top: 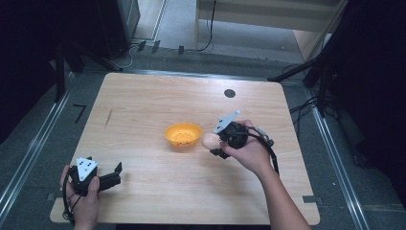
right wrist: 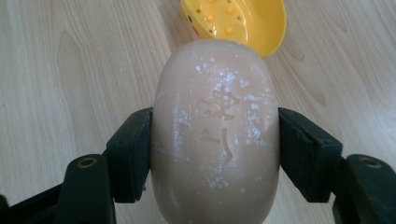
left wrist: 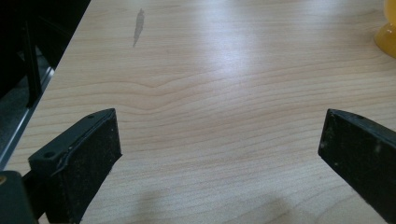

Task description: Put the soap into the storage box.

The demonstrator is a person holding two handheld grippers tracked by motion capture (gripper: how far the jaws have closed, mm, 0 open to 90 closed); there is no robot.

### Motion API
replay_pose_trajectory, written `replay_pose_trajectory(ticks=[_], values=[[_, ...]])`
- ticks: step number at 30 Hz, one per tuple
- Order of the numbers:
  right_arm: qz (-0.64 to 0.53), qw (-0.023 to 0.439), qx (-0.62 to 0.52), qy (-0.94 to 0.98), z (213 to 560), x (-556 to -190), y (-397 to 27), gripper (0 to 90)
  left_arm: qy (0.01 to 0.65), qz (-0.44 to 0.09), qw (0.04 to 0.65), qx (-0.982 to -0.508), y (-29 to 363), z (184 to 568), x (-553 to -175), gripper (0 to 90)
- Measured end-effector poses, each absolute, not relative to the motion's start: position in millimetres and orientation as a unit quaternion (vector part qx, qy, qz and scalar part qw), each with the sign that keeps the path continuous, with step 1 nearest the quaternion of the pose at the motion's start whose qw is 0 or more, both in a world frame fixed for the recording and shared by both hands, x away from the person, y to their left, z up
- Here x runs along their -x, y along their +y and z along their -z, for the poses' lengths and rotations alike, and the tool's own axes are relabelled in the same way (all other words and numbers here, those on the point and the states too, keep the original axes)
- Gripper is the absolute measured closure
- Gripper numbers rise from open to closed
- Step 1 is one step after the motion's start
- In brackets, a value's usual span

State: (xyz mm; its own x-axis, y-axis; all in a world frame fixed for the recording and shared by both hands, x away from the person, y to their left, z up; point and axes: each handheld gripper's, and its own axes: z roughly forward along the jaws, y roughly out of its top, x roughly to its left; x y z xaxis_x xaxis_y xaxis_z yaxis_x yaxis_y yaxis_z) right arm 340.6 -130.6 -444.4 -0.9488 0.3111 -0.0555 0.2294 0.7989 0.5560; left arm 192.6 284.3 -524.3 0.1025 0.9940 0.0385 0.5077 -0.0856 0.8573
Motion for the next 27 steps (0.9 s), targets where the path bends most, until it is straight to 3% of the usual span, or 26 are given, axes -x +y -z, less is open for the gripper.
replay_pose_trajectory(ticks=[27], values=[[-0.277, 0.062, -0.07, 0.956, 439, -377, -75, 33.1, 0.577, -0.341, 0.358, -0.65, 285, 524, -192, 0.0]])
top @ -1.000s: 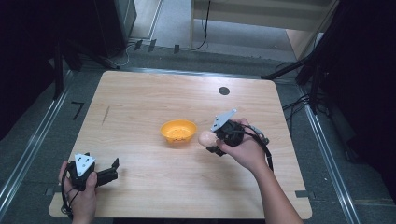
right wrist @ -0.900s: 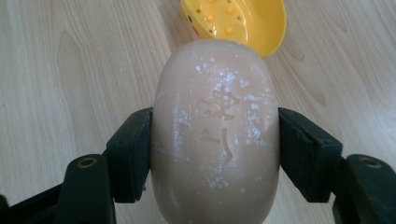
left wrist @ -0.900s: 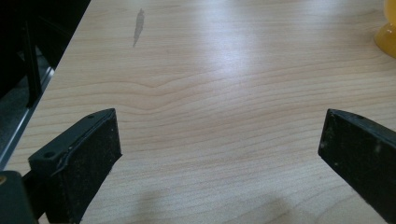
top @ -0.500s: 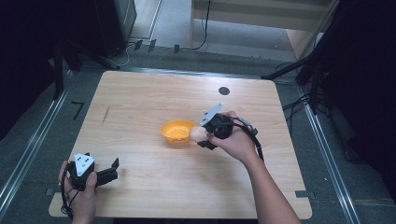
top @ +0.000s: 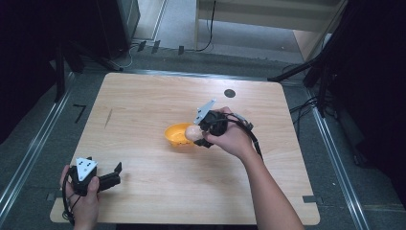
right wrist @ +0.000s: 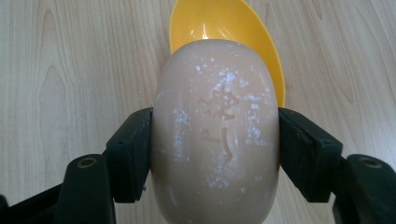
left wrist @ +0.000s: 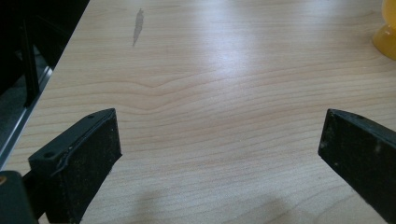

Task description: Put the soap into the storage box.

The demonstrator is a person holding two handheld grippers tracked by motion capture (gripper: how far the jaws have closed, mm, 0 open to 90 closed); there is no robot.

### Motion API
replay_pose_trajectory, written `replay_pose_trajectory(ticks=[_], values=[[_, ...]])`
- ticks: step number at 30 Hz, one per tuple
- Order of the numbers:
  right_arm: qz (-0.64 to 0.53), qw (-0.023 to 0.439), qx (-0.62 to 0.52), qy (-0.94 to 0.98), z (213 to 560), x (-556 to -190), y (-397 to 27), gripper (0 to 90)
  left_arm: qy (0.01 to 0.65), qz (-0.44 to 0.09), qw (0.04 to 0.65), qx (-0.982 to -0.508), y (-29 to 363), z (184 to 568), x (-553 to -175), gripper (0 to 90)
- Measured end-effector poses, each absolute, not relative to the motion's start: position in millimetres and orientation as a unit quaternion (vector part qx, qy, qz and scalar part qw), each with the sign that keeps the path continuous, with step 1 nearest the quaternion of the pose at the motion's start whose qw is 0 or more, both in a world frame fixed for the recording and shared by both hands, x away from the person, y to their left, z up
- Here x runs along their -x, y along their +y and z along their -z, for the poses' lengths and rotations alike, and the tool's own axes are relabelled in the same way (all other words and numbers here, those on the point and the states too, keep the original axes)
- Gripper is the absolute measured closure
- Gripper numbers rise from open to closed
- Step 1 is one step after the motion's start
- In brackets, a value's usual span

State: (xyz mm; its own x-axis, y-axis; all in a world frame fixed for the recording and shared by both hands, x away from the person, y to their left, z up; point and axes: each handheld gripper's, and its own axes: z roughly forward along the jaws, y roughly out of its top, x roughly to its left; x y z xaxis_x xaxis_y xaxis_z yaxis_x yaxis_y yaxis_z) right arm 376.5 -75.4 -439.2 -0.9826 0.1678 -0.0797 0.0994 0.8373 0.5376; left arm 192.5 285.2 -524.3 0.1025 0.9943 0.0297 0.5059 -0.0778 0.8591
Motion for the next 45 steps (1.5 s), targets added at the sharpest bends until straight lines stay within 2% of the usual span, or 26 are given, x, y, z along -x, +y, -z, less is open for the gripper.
replay_pose_trajectory(ticks=[24, 36, 40, 45], values=[[-0.273, 0.044, -0.016, 0.961, 445, -399, -35, 32.9, 0.577, -0.337, 0.365, -0.648, 287, 524, -192, 0.0], [-0.27, 0.029, -0.002, 0.963, 447, -406, -29, 32.7, 0.577, -0.336, 0.368, -0.647, 287, 524, -192, 0.0], [-0.301, 0.022, -0.006, 0.953, 440, -410, -30, 36.5, 0.577, -0.336, 0.37, -0.646, 288, 524, -192, 0.0], [-0.3, 0.02, -0.007, 0.954, 435, -410, -31, 36.5, 0.577, -0.335, 0.369, -0.647, 288, 524, -192, 0.0]])
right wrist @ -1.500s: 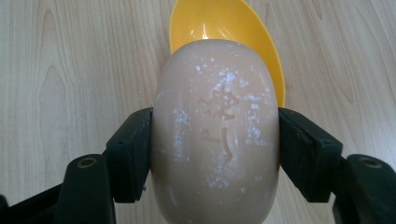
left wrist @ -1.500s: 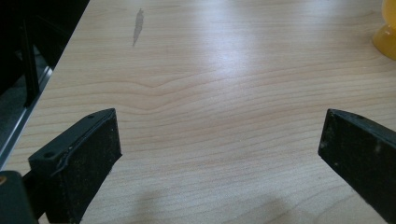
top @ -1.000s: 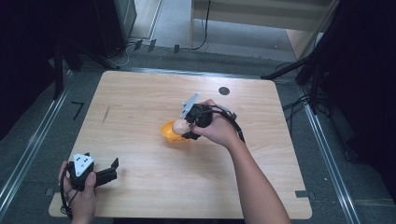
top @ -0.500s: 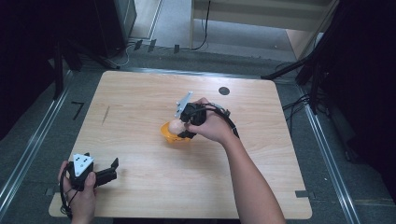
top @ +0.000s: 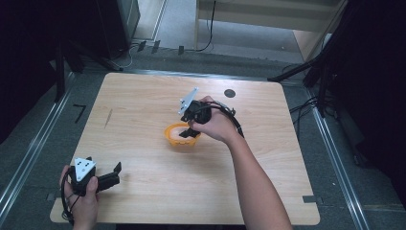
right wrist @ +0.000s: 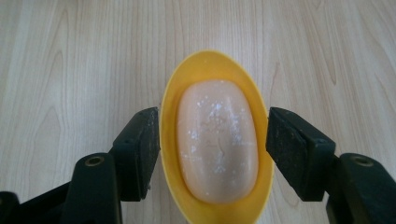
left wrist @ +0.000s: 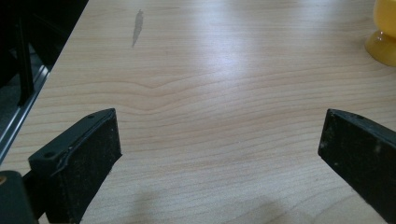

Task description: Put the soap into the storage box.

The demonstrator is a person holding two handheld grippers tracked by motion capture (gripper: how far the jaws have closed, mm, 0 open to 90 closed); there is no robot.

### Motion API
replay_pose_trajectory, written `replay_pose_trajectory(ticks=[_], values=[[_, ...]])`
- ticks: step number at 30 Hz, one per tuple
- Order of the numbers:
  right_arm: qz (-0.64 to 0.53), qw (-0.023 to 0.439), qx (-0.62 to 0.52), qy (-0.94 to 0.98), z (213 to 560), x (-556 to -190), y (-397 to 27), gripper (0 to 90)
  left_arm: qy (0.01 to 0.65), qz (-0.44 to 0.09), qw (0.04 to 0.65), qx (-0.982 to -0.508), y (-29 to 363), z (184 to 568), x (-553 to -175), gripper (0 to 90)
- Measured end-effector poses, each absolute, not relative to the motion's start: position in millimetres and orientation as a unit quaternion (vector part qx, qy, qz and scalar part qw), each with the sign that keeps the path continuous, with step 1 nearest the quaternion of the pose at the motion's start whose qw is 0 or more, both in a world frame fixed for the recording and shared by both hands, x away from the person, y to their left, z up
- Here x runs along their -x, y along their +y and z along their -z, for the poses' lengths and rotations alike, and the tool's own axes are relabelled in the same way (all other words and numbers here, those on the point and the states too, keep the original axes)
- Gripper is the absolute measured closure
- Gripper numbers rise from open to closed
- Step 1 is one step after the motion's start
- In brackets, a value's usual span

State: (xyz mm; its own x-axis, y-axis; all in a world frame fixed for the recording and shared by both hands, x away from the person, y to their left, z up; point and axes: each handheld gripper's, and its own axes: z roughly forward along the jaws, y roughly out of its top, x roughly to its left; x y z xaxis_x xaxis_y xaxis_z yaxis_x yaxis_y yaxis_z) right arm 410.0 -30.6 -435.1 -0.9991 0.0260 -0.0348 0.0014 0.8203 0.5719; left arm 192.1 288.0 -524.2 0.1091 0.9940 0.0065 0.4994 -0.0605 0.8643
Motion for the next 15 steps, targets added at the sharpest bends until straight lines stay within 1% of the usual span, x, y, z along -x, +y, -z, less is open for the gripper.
replay_pose_trajectory(ticks=[8, 15], values=[[-0.293, 0.023, -0.022, 0.955, 443, -408, -38, 33.2, 0.578, -0.335, 0.369, -0.647, 288, 524, -192, 0.0], [-0.29, 0.034, -0.041, 0.956, 448, -405, -48, 23.7, 0.577, -0.336, 0.367, -0.648, 287, 524, -192, 0.0]])
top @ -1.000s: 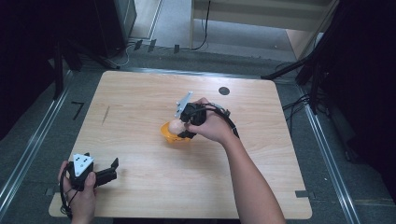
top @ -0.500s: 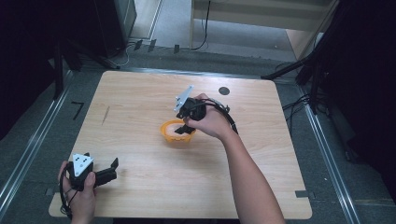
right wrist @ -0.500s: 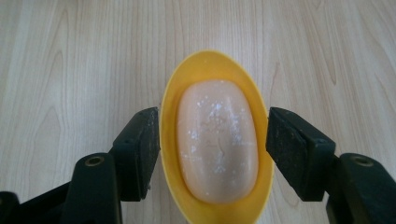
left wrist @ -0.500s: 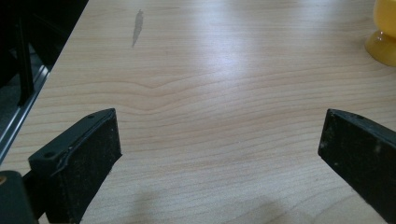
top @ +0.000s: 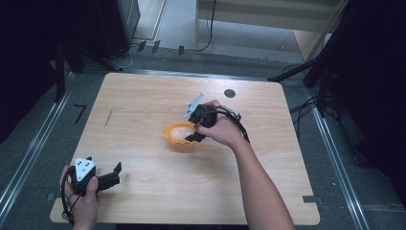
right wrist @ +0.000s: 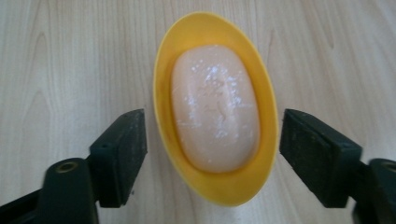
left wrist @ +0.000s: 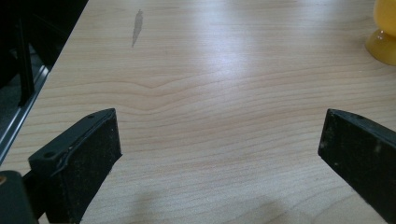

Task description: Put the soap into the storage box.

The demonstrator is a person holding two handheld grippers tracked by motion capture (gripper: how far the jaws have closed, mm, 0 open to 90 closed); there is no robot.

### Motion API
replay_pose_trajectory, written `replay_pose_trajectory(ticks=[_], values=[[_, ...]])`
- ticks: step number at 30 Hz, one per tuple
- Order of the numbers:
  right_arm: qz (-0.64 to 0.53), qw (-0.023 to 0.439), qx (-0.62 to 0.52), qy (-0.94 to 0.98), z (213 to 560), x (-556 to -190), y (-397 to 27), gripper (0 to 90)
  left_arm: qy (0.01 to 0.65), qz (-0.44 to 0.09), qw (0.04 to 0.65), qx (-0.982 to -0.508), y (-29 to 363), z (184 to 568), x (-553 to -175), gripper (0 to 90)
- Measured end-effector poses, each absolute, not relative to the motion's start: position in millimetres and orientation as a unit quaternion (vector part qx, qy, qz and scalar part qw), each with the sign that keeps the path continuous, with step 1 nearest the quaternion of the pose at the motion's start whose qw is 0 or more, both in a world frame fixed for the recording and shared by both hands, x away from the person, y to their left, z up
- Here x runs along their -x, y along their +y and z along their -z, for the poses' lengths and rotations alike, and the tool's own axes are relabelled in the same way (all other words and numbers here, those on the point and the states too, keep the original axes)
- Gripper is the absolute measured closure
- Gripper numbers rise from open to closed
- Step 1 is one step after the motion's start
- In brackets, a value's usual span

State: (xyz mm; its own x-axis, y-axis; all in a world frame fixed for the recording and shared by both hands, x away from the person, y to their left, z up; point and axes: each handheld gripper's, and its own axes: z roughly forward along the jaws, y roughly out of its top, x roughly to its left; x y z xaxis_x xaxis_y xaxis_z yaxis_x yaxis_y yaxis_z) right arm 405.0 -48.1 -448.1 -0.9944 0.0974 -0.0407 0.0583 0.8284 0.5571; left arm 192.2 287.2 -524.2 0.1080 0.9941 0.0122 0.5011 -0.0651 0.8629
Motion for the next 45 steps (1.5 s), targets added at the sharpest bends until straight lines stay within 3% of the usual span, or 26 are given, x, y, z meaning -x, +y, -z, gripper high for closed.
replay_pose_trajectory(ticks=[19, 45], values=[[-0.29, 0.05, -0.097, 0.951, 456, -394, -78, 0.0, 0.577, -0.337, 0.365, -0.649, 286, 524, -192, 0.0], [-0.296, 0.047, -0.161, 0.94, 478, -367, -125, 0.0, 0.574, -0.339, 0.362, -0.651, 285, 524, -192, 0.0]])
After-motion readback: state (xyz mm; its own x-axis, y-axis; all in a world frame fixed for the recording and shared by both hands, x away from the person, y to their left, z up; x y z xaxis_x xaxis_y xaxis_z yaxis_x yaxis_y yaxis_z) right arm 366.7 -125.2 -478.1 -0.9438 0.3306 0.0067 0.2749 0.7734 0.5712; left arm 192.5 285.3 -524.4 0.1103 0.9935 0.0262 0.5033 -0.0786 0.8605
